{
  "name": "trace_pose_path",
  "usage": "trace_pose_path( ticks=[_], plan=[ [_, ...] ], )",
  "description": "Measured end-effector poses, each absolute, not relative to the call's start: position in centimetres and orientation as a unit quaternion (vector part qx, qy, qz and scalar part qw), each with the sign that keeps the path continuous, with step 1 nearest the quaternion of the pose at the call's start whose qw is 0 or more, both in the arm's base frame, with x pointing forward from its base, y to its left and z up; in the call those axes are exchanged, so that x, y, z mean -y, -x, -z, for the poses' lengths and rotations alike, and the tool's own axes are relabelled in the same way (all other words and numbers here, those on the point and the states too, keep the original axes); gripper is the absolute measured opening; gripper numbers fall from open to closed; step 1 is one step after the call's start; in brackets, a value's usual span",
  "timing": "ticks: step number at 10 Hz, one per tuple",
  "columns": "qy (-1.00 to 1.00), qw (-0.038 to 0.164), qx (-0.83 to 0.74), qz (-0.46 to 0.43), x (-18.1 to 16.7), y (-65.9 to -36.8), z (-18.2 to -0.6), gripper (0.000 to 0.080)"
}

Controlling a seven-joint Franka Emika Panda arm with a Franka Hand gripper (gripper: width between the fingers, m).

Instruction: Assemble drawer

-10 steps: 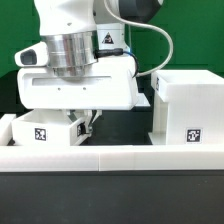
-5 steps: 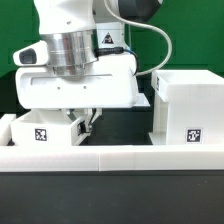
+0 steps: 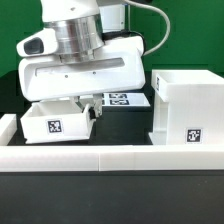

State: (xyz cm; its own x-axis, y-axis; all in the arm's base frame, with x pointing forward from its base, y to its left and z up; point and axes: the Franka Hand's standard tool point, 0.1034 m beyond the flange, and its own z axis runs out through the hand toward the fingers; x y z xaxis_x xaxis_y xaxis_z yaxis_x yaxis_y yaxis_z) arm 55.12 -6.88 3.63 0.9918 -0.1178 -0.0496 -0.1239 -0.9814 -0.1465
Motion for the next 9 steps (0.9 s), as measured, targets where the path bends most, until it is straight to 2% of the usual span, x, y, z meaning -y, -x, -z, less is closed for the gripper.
trace_pose_path(
  ticks=[2,4,6,9],
  plan=[
    [0.997,0.072,-0.036,-0.017,6.6,-55.3,-3.7,0.0044],
    [0.991,0.059,0.123,-0.011,6.6,-54.7,-3.4,0.0044],
    [0.975,0.043,0.217,-0.002,6.7,-53.9,-3.3,0.0044],
    [0.952,0.043,0.304,-0.002,7.2,-53.6,-3.1,0.0044]
  ],
)
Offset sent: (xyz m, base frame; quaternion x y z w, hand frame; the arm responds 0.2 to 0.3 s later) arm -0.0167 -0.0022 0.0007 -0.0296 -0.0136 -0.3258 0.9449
